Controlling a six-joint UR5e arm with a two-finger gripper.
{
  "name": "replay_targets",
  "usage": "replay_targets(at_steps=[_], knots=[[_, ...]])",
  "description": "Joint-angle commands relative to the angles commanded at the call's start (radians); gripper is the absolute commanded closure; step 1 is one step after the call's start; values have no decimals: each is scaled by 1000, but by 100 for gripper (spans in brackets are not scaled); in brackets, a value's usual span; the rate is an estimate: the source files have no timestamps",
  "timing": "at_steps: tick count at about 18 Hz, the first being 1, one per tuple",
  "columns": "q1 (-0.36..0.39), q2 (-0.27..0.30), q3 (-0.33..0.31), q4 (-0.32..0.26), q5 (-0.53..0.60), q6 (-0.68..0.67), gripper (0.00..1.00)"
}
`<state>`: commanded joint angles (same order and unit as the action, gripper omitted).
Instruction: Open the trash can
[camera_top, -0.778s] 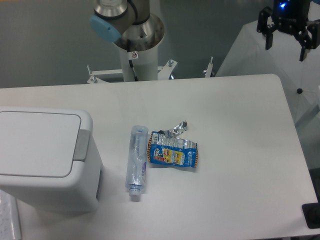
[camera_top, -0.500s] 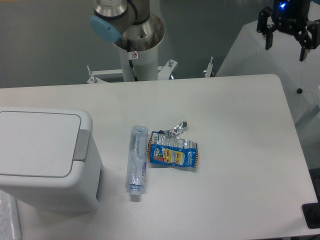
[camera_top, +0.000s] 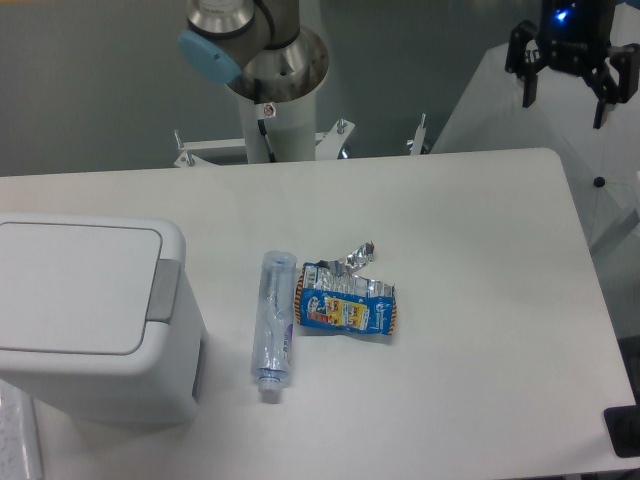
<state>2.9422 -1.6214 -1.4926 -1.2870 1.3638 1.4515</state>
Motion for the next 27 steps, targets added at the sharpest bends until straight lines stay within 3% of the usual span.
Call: replay_targets(at_steps=[3,7,15,25,27], knots=[[-40,3,0,0,-26,-155,0],[-135,-3,3,9,-23,-486,0],[-316,-63,48,112,-45,-1081,0],[-494,-106,46,114,-72,-1264,0],[-502,-117,57,114,-75,-1307,0]])
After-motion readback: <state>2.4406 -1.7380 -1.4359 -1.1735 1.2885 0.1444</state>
